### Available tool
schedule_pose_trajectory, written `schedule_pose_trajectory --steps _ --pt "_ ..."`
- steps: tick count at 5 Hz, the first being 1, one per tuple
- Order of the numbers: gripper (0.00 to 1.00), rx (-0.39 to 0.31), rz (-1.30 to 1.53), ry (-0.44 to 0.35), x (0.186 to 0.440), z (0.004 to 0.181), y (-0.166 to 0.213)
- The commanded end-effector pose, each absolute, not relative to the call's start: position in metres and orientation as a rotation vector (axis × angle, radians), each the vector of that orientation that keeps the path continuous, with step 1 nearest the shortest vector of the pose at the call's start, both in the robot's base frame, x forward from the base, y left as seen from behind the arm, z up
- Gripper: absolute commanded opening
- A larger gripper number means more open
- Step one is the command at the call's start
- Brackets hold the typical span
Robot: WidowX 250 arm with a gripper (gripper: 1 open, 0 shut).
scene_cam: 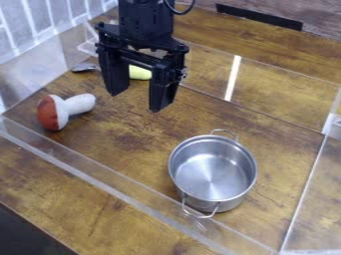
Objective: Put the mushroom in the silver pot
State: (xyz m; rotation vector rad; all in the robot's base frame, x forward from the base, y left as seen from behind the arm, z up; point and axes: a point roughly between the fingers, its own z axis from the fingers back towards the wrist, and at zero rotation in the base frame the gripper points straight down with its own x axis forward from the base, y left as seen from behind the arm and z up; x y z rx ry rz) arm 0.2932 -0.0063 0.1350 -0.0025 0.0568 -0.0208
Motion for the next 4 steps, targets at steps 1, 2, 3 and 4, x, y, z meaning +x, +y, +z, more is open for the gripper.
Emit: schedule_pose_trajectory --steps 1,2,3,4 --pt "1.0 -0.005 -0.047 0.091 0.288 0.12 0.002" --pt "1.0 0.009 -0.192 0.107 0.286 0.111 0.026" --pt "1.0 0.039 -0.281 0.111 0.285 0.108 0.055" --pt "1.0 0.073 -0.312 0.101 0.285 0.108 0.075"
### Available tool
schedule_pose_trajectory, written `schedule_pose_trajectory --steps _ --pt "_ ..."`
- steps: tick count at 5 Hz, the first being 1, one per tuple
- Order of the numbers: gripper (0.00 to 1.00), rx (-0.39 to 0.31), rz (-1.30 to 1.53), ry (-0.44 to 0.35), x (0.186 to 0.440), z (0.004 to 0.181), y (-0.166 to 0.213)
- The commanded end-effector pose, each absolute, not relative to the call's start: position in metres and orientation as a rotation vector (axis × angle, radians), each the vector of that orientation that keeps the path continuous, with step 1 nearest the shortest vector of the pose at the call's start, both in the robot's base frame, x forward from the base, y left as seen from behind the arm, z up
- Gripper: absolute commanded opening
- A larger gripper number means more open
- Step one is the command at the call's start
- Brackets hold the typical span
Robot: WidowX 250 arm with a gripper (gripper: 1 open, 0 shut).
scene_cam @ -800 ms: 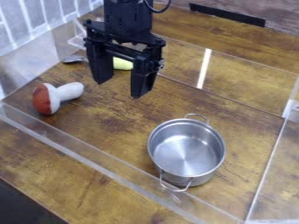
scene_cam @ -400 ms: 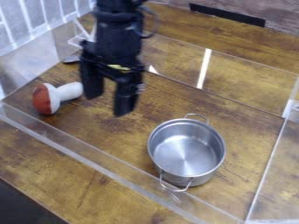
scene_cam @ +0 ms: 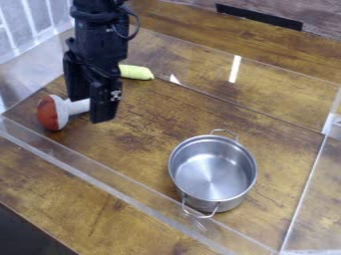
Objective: Put the mushroom in the silver pot
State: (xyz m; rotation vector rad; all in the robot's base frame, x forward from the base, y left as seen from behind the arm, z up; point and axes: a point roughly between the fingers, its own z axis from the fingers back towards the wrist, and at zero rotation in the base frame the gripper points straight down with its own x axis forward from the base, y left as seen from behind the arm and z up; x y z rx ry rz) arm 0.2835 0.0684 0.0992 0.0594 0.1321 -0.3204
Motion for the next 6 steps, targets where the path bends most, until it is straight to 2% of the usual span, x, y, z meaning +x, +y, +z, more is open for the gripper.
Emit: schedule_pose_trajectory --steps 1,4,6 --pt "1.0 0.095 -0.412 0.085 0.285 0.108 0.085" --pt "1.0 0.165 -0.613 0.009 0.284 0.103 0.117" --pt "1.0 0.204 -0.638 -0.048 0.286 0.107 0.132"
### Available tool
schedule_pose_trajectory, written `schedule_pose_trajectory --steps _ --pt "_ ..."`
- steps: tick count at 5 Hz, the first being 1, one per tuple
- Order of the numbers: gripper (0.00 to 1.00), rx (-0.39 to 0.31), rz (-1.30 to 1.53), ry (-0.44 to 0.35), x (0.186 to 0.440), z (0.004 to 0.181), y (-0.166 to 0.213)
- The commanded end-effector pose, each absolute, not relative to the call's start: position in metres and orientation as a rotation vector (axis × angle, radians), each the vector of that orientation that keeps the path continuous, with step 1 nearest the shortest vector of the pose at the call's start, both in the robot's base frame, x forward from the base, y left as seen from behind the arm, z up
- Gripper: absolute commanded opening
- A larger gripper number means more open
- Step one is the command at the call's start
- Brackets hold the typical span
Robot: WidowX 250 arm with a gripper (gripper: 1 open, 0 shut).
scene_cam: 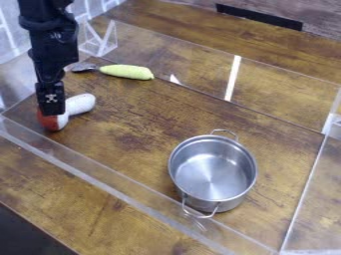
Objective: Put the mushroom in the silver pot
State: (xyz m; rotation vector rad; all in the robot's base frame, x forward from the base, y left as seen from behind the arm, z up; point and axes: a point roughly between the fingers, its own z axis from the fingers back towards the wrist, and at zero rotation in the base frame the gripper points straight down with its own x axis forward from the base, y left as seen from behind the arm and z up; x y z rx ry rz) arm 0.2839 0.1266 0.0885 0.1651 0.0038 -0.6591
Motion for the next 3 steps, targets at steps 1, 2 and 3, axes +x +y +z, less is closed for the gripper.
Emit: schedule_pose_trajectory --steps 1,2,3 --pt "1.0 0.213 -0.601 -0.061 0.288 0.091 0.135" --pt "1.0 0.218 -0.561 -0.073 0.29 0.074 0.138" --pt "1.0 0.224 -0.618 -0.103 0.288 0.058 0.148"
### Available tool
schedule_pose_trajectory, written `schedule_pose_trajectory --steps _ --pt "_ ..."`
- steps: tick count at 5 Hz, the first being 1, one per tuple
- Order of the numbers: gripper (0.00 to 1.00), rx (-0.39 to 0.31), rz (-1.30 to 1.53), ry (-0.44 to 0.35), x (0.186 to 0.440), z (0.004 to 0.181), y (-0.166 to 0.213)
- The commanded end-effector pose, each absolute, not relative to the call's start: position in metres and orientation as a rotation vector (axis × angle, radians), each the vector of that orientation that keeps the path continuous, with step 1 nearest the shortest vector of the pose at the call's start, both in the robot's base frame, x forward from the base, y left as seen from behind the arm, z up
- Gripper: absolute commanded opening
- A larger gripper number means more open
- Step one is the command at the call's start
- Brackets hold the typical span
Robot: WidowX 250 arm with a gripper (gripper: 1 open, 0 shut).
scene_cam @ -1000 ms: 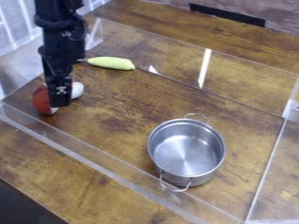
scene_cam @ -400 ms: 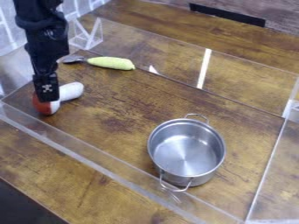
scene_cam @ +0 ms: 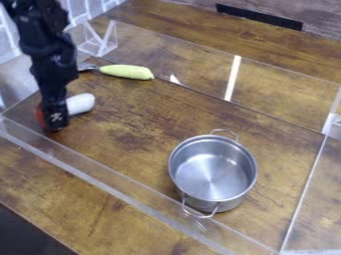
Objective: Put the mushroom in the silver pot
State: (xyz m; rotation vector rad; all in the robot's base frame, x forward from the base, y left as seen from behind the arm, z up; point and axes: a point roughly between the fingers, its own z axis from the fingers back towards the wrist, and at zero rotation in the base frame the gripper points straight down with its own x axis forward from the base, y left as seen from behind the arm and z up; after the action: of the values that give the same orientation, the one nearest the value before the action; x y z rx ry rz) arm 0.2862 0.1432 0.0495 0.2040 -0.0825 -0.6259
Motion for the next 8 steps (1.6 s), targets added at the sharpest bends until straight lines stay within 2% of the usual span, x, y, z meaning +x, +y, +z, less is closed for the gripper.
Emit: schedule_pose_trajectory --steps 1,2,4,7,8 --pt "1.0 0.234 -0.664 -0.135 0.289 0.044 0.157" --pt "1.0 0.224 -0.716 -0.155 0.287 0.032 0.16" --pt "1.0 0.218 -0.727 -0.164 0.303 0.036 0.145" --pt "1.0 0.196 -0.736 -0.182 0.311 0.029 0.135" --pt "0.0 0.193 -0.779 -0.187 0.313 0.029 0.144"
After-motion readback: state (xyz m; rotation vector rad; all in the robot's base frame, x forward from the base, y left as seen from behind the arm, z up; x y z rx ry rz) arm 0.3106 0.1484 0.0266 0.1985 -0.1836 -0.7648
